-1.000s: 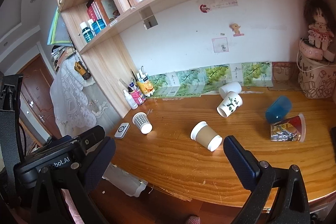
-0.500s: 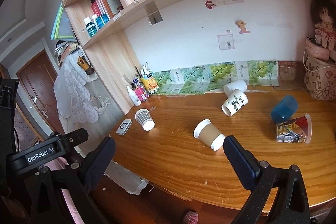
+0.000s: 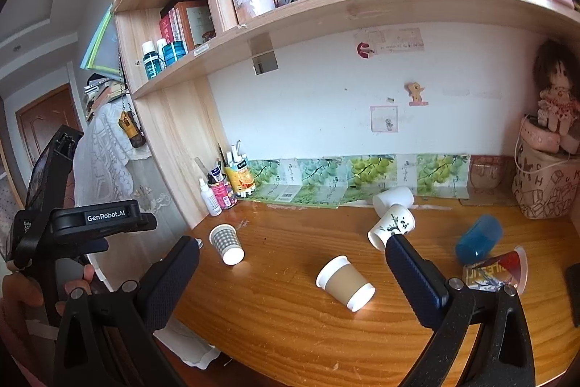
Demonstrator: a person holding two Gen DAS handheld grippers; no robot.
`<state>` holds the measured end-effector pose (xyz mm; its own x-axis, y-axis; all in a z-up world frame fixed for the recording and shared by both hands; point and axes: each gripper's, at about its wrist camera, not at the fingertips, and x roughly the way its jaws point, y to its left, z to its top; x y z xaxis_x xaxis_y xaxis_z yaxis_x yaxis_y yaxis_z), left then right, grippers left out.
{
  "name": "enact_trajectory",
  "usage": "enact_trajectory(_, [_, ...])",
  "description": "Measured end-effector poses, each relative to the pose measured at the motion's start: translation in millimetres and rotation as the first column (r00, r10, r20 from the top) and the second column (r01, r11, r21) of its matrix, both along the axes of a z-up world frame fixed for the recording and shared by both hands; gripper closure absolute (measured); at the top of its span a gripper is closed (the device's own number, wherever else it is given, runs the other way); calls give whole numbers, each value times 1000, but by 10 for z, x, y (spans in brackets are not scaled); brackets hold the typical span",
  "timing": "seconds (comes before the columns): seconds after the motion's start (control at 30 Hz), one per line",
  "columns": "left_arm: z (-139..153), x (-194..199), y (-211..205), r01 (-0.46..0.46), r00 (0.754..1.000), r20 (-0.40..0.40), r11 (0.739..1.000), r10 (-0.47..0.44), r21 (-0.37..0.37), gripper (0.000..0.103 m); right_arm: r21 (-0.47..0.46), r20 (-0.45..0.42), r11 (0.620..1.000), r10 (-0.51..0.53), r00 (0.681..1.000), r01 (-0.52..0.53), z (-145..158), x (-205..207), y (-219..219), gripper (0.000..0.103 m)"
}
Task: Flip cup upright
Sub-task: 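Move the left tool toward the grey-checked paper cup lying on its side, then close the left gripper around the grey-checked cup's body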
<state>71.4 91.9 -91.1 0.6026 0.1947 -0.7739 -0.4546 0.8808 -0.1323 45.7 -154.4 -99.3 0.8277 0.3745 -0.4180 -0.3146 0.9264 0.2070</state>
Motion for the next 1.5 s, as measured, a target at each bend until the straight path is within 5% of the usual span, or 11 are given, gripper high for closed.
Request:
enact_trajectory(0.3, [-358,679,463,18,997,-78,993,-27,-113,1,-28,-34,999,-20,999,19,-71,567,419,0])
enact_trajectory(0.93, [-1360,1837,1109,-51,956,-294,972,-19,-227,1,-164,-178,986,-68,982,39,-313,1561,1030,0])
enact_trajectory(1.5, [-1955,2191,1461,-140,907,-420,915,-36,-379,6,-245,-269,968,-19,963,-49,-535,1987,1460,0])
